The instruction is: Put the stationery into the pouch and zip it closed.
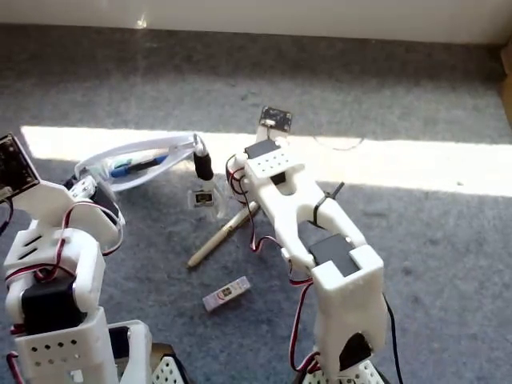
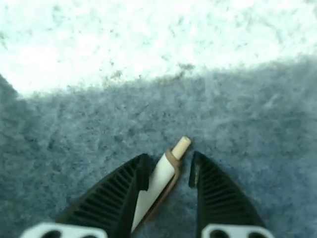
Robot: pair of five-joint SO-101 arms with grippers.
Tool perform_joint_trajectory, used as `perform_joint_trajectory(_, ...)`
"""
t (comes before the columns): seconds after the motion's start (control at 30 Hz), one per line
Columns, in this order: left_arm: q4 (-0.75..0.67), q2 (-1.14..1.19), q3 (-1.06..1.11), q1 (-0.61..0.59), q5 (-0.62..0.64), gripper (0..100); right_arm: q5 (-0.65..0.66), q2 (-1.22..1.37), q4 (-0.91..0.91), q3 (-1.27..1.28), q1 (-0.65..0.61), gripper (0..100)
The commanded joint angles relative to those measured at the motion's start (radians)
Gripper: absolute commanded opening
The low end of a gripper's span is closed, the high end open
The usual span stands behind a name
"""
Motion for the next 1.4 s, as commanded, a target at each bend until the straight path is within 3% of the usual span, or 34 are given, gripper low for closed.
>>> perform_joint_trajectory(0.0, -0.031, -0.025, -0.010, -0.012, 0.009, 1, -0.009, -0.007, 0.047, -0.030, -0.024, 14.5)
perform_joint_trajectory(0.13, -0.031, -0.025, -0.010, -0.012, 0.009, 1, -0.009, -0.010, 0.076, -0.030, -0.039, 14.3)
perform_joint_trajectory(0.33, -0.031, -0.025, -0.008, -0.012, 0.009, 1, -0.005, -0.012, 0.081, -0.044, -0.035, 3.8)
perform_joint_trajectory(0.47, -0.031, -0.025, -0.008, -0.012, 0.009, 1, -0.003, -0.012, 0.084, -0.054, -0.030, 2.3)
perform_joint_trajectory(0.77, -0.031, -0.025, -0.008, -0.010, 0.009, 1, 0.000, -0.067, 0.312, -0.217, 0.042, 0.8)
perform_joint_trajectory(1.0, -0.031, -0.025, -0.008, 0.082, 0.005, 1, 0.127, -0.145, 0.383, -0.259, 0.099, 0.4)
perform_joint_trajectory(1.37, -0.112, -0.024, -0.016, 0.251, -0.031, 1, 0.135, -0.414, 0.407, -0.249, 0.214, 0.4)
